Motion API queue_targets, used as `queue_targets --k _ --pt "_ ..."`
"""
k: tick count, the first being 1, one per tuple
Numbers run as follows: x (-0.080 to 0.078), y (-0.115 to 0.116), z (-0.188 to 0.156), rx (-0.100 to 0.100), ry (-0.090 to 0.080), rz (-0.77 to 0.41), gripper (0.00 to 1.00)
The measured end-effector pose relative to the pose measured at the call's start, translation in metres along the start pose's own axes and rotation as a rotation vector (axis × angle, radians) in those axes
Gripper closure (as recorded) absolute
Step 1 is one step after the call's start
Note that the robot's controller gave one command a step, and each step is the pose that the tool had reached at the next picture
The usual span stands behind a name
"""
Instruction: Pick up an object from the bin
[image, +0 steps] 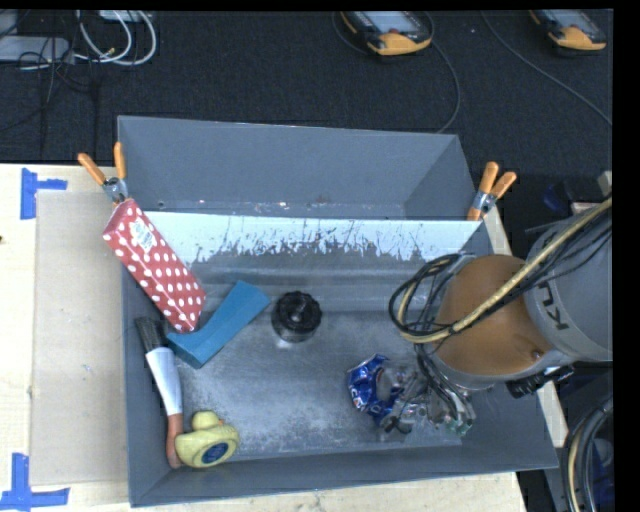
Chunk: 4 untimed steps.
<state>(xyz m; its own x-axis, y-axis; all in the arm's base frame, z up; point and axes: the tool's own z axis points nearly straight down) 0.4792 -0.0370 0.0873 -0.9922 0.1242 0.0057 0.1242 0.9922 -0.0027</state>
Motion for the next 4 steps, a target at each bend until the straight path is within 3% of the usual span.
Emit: queue_targets --k 3,4 --pt "0.0 0.0 0.0 0.0 0.0 0.003 1.0" --pt "-0.026 -0.036 -0.103 -0.001 0.0 -0.41 1.0"
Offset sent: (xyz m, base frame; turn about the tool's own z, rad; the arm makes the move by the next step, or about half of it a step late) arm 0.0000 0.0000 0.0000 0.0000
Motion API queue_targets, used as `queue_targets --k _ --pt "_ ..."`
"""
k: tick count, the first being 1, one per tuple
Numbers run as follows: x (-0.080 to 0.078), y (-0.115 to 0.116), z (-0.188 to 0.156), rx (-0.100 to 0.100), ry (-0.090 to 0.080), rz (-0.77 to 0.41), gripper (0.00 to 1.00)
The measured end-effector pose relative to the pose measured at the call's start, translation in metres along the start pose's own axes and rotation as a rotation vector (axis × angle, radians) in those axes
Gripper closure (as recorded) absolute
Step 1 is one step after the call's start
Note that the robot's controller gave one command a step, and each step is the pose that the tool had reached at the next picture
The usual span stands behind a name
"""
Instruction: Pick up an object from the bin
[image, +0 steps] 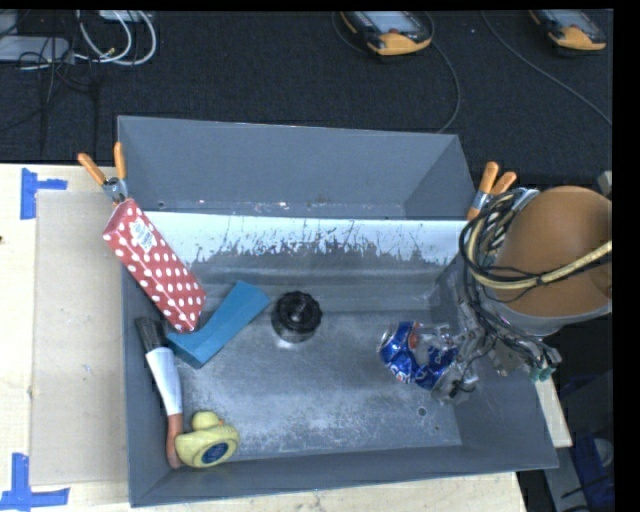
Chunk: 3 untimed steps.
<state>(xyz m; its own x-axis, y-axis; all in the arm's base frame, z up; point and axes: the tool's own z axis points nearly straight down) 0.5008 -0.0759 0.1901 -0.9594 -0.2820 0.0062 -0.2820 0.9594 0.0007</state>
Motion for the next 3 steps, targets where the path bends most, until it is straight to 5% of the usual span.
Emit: queue_targets --k 1,2,3 --pt "0.0 0.0 0.0 0.0 0.0 0.001 1.0" --pt "0.006 0.001 -0.041 -0.004 0.007 -0.005 1.0" --pt "-0.005 0.001 -0.11 -0.001 0.002 -0.025 1.0"
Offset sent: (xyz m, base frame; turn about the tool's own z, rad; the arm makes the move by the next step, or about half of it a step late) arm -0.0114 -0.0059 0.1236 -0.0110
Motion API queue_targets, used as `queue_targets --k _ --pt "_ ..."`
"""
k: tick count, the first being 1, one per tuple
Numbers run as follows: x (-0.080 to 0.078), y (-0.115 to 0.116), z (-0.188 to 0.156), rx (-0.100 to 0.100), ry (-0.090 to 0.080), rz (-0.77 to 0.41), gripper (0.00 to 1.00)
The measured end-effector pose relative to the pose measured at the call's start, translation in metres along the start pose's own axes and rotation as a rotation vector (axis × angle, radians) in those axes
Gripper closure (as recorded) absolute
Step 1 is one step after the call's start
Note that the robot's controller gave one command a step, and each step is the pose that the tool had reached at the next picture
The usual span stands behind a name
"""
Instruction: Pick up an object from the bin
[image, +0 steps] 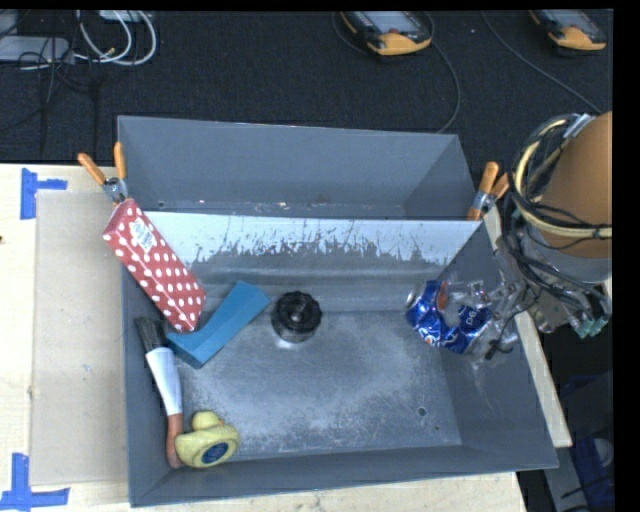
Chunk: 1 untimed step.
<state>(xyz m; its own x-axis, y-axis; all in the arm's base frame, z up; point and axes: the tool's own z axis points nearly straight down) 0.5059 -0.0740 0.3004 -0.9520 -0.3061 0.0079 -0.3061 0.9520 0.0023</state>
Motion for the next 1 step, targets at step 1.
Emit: queue_targets --k 1 --pt "-0.009 0.0048 0.1658 -0.002 0.002 -0.027 1.0"
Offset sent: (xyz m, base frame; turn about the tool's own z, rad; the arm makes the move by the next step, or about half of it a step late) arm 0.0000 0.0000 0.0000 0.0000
